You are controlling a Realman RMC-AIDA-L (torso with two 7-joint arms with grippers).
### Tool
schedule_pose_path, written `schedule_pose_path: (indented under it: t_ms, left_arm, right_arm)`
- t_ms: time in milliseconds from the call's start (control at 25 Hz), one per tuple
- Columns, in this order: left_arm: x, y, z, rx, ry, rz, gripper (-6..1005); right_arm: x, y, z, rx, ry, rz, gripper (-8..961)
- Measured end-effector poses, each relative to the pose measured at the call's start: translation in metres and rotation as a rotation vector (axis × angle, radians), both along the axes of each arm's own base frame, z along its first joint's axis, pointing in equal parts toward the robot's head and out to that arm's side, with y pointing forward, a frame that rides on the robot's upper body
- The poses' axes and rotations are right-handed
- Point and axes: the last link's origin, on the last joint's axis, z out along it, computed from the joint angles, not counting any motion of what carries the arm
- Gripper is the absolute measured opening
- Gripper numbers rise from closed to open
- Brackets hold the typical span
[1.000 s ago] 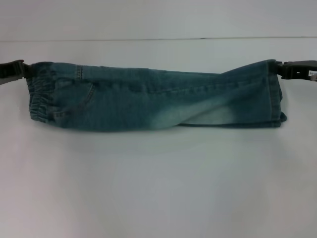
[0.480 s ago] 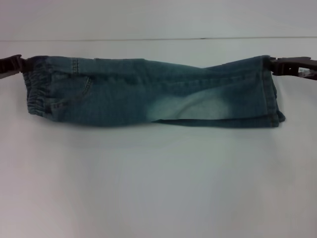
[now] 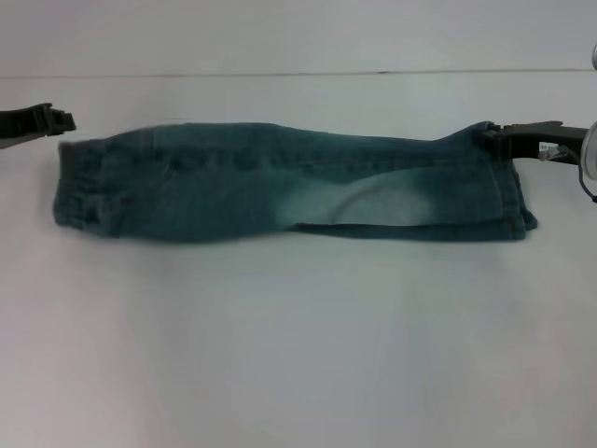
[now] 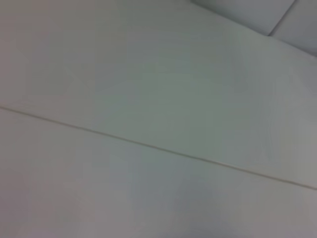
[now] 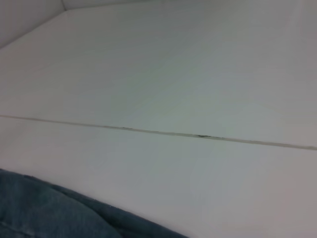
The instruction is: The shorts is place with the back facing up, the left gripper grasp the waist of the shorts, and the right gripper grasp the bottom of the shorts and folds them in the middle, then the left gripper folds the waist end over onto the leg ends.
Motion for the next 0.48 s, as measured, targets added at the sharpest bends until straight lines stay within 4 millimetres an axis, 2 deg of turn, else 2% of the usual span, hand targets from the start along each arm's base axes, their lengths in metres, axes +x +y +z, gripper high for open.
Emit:
schedule_pose_path:
  t_ms: [80, 120, 320, 480]
  left_arm:
    - [-0.0001, 0.0006, 0.0007, 0.007, 0.0, 0.0, 76]
    - [-0.0008, 0.0007, 0.0011, 0.011, 0.002, 0.002, 110]
    - [-0.0033, -0.0006, 0.002, 0.015, 0.007, 0.005, 283]
    - [-0.0039, -0.0019, 0.002, 0.01, 0.006, 0.005, 470]
  right_arm:
    - [-0.0004, -0.0002, -0.0007, -0.006, 0.0, -0.004, 95]
    - [0.0, -0.0006, -0.001, -0.009, -0.001, -0.006, 100]
    - [0.0036, -0.0022, 0.0015, -0.006, 0.002, -0.017, 285]
    - [0.0065, -0.0024, 0.0064, -0.004, 0.009, -0.031, 464]
